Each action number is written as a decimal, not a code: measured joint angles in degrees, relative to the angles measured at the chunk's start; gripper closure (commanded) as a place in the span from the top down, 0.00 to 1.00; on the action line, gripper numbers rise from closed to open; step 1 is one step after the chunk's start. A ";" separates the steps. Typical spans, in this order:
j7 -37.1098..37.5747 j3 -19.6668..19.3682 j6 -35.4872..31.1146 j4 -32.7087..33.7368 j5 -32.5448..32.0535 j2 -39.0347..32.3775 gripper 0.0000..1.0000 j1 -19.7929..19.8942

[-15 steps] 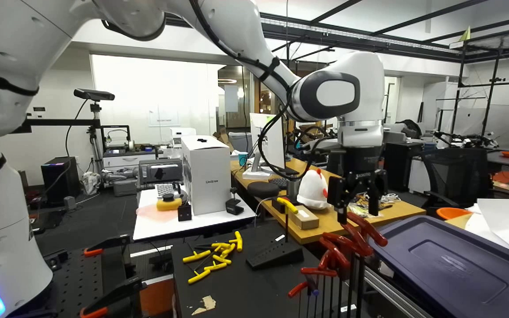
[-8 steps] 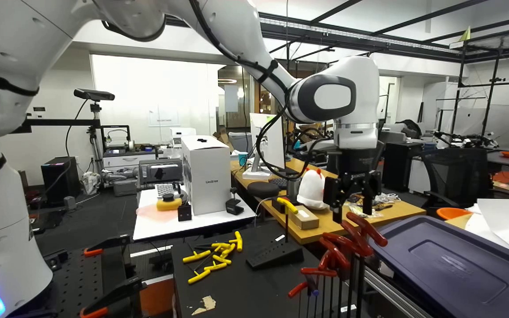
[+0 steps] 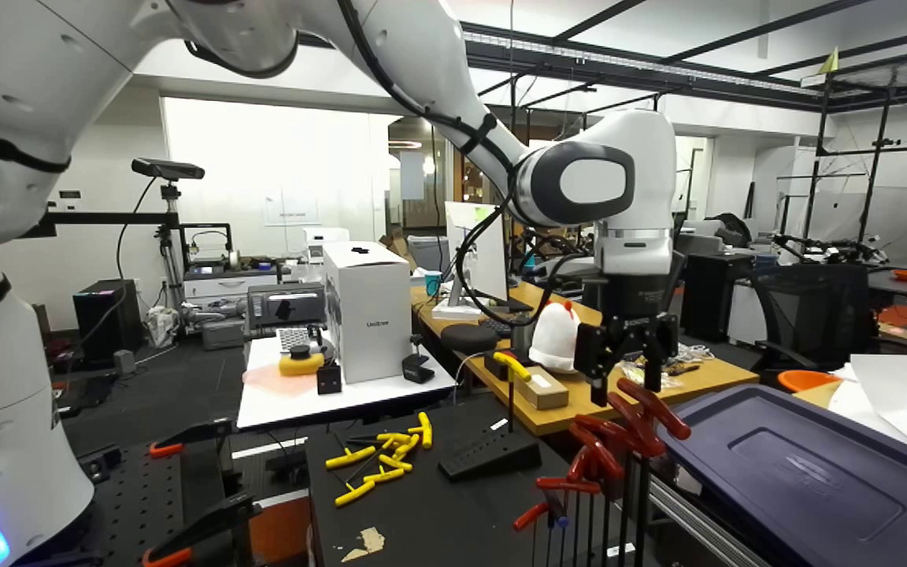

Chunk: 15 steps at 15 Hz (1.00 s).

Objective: Remove the longest red wrench from the holder and place it on the table

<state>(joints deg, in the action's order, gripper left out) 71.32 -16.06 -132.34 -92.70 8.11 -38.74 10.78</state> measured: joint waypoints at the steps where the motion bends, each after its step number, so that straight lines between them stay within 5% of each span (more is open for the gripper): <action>1: 0.00 0.00 0.00 0.00 0.00 0.00 0.66 0.00; 10: 0.00 0.06 -0.23 0.92 0.02 0.00 0.02 -0.07; 15: -0.15 0.28 -0.22 0.89 -0.11 0.00 0.06 -0.36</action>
<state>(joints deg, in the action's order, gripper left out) 71.17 -15.78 -132.57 -91.80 7.99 -38.74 10.42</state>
